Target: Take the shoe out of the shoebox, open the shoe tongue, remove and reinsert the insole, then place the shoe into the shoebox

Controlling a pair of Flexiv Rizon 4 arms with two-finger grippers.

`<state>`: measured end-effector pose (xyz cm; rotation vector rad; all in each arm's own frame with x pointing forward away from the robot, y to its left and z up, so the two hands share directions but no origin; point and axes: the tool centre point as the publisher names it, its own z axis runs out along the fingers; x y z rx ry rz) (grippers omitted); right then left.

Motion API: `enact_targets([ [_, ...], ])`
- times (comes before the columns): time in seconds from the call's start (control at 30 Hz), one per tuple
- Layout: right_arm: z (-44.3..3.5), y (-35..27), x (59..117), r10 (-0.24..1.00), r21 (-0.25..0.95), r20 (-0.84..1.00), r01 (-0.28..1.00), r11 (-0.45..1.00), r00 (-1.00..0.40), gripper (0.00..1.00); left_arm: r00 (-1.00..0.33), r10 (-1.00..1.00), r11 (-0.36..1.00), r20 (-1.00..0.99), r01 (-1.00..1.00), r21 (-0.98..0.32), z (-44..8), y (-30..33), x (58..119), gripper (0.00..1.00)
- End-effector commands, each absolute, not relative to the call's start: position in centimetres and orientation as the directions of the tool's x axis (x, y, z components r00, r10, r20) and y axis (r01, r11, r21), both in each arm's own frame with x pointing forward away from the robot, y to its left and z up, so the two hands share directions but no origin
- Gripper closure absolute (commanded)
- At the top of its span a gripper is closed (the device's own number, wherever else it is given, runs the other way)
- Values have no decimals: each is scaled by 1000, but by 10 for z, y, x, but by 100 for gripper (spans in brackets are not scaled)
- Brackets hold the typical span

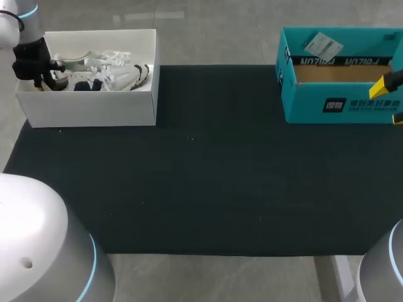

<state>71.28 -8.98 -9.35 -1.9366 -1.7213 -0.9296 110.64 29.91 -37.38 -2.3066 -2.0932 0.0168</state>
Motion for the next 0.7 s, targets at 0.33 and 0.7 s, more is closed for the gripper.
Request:
enact_targets([
  [0.33, -94, -90, 715, 720, 136, 694, 976, -170, 29, 0, 181, 983, -178, 21, 981, -78, -311, 300, 1094, 100],
  [0.7, -94, -90, 715, 720, 136, 694, 976, -170, 29, 0, 234, 969, -230, 75, 972, -53, -238, 301, 1082, 100],
])
